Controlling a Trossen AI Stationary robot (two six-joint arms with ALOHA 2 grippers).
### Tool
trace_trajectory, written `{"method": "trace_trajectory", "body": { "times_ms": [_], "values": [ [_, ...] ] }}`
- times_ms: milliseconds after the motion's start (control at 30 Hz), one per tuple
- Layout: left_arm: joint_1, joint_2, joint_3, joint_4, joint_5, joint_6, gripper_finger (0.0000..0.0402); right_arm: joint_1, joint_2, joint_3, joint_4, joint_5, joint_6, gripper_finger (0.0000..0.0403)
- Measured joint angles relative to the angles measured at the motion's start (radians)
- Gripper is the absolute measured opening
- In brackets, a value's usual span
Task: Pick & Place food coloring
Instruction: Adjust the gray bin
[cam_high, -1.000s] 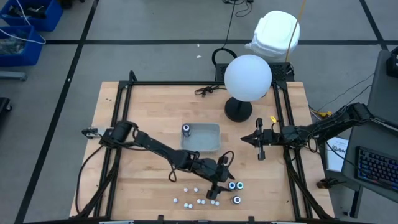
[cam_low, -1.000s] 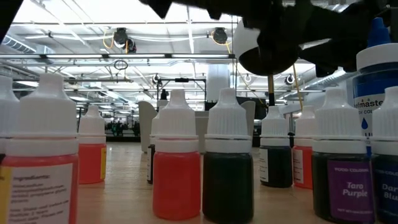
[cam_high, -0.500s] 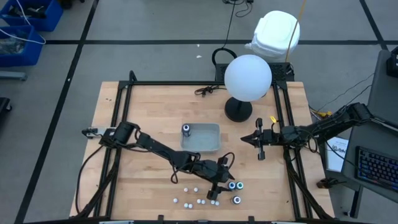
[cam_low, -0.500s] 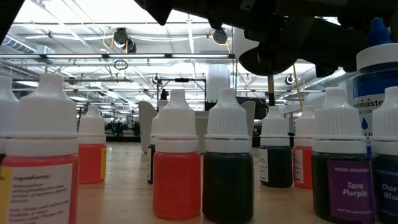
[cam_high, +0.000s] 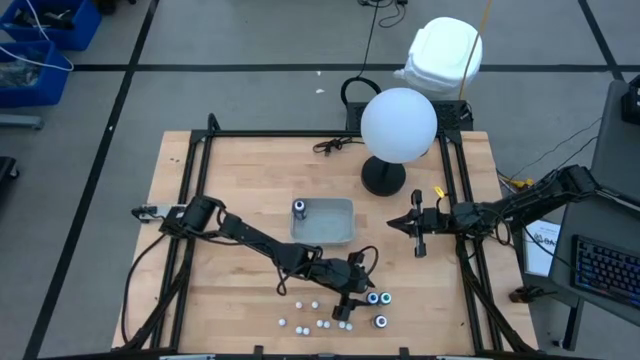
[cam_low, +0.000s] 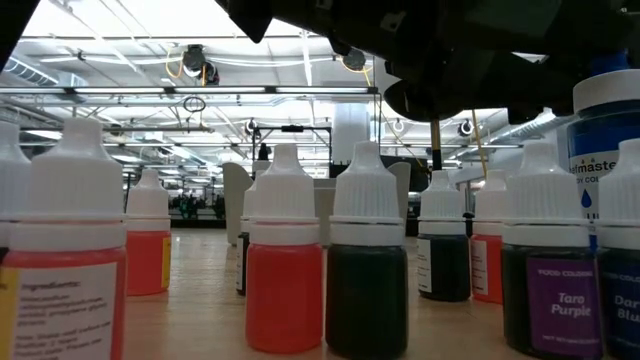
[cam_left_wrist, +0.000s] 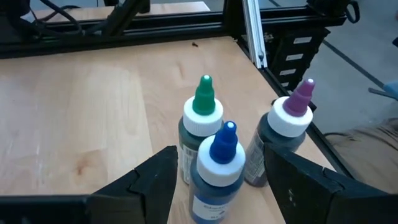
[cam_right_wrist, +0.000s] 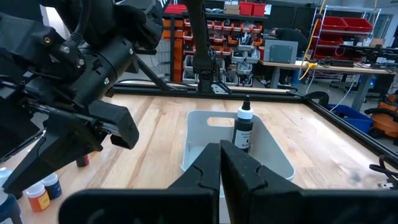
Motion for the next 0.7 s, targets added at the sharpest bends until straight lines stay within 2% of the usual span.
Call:
{"method": "trace_trajectory", "body": {
  "times_ms": [700],
  "values": [
    [0.007,0.041,0.0,0.06,0.025,0.033,0.0241,0.0,0.001,0.0,-0.003,0.003,0.006,0.0002]
  ]
}}
